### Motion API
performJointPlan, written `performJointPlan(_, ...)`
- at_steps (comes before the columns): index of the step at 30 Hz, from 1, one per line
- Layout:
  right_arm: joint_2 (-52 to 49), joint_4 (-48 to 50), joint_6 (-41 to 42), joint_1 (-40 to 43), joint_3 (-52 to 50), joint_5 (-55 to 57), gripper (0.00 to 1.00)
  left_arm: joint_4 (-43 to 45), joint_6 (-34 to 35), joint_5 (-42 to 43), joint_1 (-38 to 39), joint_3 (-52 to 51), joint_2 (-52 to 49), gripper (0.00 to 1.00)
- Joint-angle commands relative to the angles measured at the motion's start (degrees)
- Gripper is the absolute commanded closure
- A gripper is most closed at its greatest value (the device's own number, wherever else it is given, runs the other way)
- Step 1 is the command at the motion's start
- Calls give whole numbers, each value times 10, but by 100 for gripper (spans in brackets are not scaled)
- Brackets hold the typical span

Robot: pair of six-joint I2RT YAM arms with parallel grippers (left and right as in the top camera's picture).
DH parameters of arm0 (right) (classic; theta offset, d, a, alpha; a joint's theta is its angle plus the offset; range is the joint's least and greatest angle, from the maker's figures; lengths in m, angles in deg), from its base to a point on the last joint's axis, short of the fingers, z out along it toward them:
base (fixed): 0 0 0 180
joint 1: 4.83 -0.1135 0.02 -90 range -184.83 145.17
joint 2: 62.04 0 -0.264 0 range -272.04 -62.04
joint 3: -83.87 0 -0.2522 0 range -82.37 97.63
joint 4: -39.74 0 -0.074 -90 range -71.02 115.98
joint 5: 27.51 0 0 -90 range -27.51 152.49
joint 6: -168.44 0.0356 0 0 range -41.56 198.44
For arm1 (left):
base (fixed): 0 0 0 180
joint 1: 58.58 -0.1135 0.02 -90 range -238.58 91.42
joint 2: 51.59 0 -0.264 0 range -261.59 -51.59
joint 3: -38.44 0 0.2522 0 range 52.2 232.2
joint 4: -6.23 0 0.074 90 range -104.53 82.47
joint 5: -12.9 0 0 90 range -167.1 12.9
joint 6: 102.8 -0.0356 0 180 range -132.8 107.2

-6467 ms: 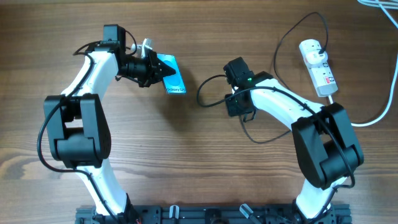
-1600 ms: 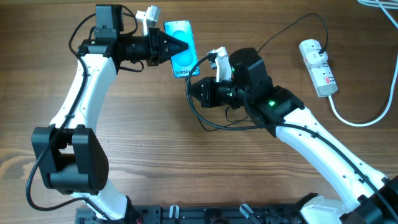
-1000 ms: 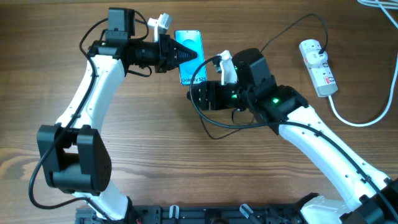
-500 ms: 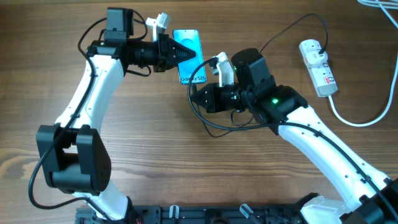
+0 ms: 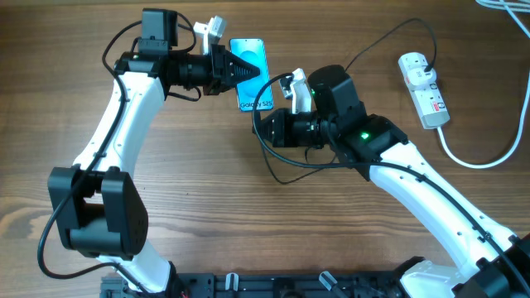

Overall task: Plug charger to phone and switch on socket
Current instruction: 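Push the USB-C connector up into the phone's bottom port with the right gripper, then lower the plugged phone flat onto the table with both grippers and release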

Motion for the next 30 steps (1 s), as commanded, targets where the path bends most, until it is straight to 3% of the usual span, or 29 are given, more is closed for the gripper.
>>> performJointPlan(1, 1, 48, 2, 14, 25, 40, 96, -22, -22, 29, 35, -8, 10, 96)
performJointPlan(5, 1, 60, -5, 14, 25, 40, 96, -22, -22, 29, 35, -8, 10, 96)
performJointPlan(6, 1, 64, -16, 14, 25, 40, 83, -23, -22, 28, 35, -8, 10, 96)
performJointPlan(9, 1, 49, -62, 14, 25, 47, 24, -24, -22, 11, 35, -8, 10, 96)
performJointPlan(11, 1, 17, -76, 14, 25, 80, 11, -38, -22, -29, 35, -8, 10, 96)
performJointPlan(15, 1, -40, -105, 19, 25, 139, 8, -72, -22, -119, 36, -8, 9, 96)
performJointPlan(23, 0, -155, -149, 40, 25, 302, 2, -110, -14, -454, 88, -20, 0, 96)
performJointPlan(30, -13, -173, -174, 69, 19, 345, 0, -104, 16, -511, 156, -43, -42, 96)
